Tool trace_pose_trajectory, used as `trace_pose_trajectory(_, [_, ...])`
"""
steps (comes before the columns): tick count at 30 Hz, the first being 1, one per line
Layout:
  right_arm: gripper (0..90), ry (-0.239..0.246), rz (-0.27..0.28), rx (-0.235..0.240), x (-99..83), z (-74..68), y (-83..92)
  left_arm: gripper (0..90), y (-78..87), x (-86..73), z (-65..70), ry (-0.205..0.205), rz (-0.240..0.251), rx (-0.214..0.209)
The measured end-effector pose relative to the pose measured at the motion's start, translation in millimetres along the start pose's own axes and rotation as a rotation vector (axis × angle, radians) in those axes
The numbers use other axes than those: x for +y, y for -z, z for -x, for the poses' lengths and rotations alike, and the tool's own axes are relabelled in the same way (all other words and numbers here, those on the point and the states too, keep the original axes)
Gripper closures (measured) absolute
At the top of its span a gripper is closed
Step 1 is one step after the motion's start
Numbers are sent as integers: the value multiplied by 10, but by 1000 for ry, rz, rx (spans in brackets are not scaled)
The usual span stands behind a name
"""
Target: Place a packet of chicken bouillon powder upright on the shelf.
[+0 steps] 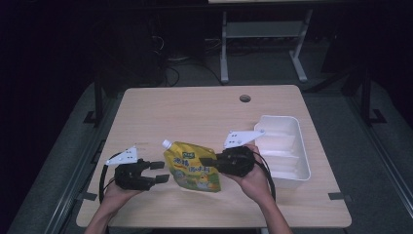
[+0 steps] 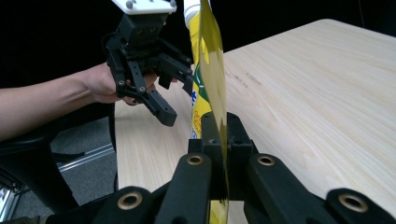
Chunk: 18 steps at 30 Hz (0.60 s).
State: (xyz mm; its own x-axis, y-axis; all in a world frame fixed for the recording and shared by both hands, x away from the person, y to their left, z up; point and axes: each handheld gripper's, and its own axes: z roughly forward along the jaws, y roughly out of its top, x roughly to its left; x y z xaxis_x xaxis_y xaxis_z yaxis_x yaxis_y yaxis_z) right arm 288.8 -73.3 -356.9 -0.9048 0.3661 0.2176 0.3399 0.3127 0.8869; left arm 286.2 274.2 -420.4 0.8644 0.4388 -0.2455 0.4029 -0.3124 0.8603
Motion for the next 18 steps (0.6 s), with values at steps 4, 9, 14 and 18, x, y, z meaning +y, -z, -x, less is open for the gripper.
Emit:
trace_pose_trajectory(4, [894, -7, -9, -15, 29, 58, 70, 403, 26, -7, -9, 2, 2, 5])
trace_pose_trajectory(9, [894, -20, -2, -37, 133, 140, 214, 403, 38, -13, -16, 2, 2, 8])
trace_pose_trajectory(14, [894, -24, 12, -47, 264, 250, 394, 405, 56, -28, -40, 15, 17, 15])
trace_pose_trajectory(18, [894, -18, 12, -77, 338, 344, 533, 405, 62, -31, -41, 18, 19, 18])
